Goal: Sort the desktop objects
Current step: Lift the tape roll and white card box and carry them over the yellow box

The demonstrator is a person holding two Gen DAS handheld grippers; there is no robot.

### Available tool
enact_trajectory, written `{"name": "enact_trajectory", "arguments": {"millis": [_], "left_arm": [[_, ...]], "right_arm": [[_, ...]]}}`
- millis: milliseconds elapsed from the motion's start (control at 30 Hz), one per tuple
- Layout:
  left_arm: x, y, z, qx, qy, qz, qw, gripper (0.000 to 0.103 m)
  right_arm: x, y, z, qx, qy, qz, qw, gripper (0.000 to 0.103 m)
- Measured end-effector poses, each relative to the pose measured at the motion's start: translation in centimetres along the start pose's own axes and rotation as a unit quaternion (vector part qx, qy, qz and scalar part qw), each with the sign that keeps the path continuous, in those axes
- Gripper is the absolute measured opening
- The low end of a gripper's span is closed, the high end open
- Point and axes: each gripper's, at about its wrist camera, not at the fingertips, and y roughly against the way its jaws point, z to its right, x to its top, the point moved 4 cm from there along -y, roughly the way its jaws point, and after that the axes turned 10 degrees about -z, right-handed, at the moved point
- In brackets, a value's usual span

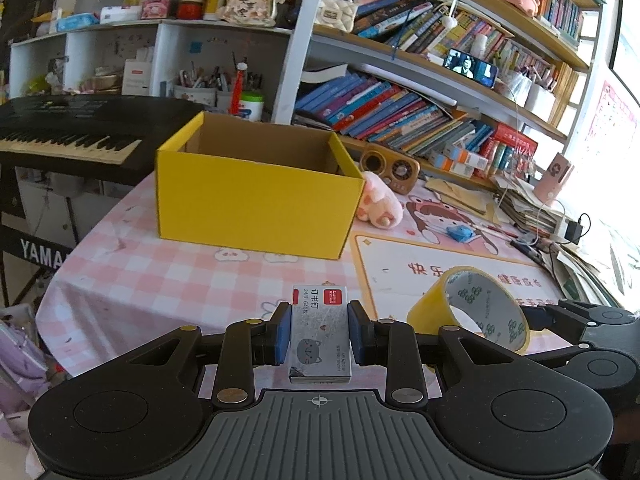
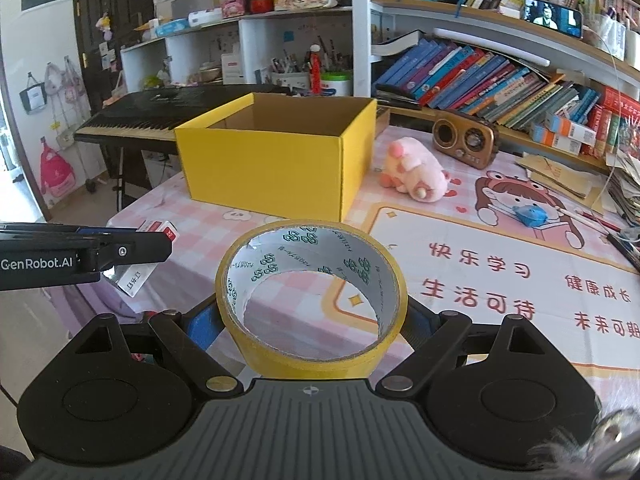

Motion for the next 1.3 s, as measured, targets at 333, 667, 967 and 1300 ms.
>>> {"name": "enact_trajectory", "arguments": {"millis": [333,667,967,1300], "left_arm": [[0.0,0.0,-1.6,0.013,0.008,-0.008,0.9999,0.029],[2.2,-0.9,-3.2,0.032,0.02,0.002,0.9993,0.029],[7.9,-2.2,-4.0,0.04,0.015,0.038,0.9983,0.029],[15.7,-5.2,-4.4,0.051,-0.003,0.085,0.9951,0.029]], "right_arm": [[0.7,-1.1,-1.6,0.013,0.012,-0.01,1.0,0.088],[3.3,-3.2,-1.7,0.032,0.025,-0.007,0.999,0.088],[9.6,-5.2,-0.6,0.051,0.032,0.03,0.998,0.088],[18.2,-7.7,0.7,0.056,0.067,0.085,0.993,0.088]]}}
